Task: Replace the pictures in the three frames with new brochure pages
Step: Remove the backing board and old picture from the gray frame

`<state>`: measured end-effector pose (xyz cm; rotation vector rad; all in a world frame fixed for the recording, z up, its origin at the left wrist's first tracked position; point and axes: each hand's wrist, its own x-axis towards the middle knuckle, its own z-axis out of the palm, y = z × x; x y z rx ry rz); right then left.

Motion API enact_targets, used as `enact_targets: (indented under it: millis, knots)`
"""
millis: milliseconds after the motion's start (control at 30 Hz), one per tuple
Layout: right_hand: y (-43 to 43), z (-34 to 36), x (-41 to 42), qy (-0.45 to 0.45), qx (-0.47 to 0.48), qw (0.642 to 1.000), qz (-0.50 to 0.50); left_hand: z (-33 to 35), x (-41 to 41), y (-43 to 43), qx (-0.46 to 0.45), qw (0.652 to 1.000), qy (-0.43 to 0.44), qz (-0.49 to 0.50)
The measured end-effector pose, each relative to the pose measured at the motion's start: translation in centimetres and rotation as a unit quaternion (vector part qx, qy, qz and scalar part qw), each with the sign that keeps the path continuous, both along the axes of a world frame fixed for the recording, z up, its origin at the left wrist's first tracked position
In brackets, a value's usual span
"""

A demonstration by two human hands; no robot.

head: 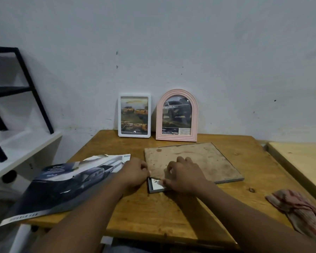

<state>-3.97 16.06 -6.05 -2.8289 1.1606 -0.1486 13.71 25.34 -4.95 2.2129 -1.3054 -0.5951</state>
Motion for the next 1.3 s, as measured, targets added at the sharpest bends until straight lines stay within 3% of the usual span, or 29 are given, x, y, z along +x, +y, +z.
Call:
enact_targets:
  millis: [200, 367, 600, 967, 1133, 1200, 1233, 1300]
  knots:
    - [-1.6, -0.1, 1.8, 0.036, 0.078, 0.996, -0.027, -1.4, 0.6, -0.4, 0.015, 0.997, -0.062, -0.051]
    - [0.0, 1.5, 2.4, 0.098, -0.055, 0.993, 0.027, -1.9, 1.8, -0.4, 0.046, 0.984, -0.152, -0.079]
    - [2.6, 2.2, 4.1, 0.154, -0.142, 0.965, 0.158, -1.6, 2.5, 0.5, 0.102, 0.965, -0.226, -0.09]
    - [0.3, 8.4, 3.3, -0.055, -0.193, 0.974, 0.109, -2.3, 1.8, 0.7, 0.06, 0.937, -0.341, -0.051]
    - [-1.1, 8.9, 2.3, -0.151, -0.169, 0.971, 0.069, -3.0, 2.5, 0.3, 0.037, 0.946, -0.32, -0.028]
    - [-1.3, 8.4, 2.0, -0.172, -0.146, 0.973, 0.057, -3.3, 2.8, -0.2, -0.025, 0.961, -0.274, -0.009]
    - [-1.3, 8.2, 1.9, -0.177, -0.139, 0.973, 0.052, -3.0, 2.8, -0.5, -0.073, 0.975, -0.211, 0.013]
    - [-1.5, 7.6, 1.8, -0.18, -0.136, 0.973, 0.049, -0.8, 1.8, -1.0, -0.169, 0.981, -0.005, 0.09]
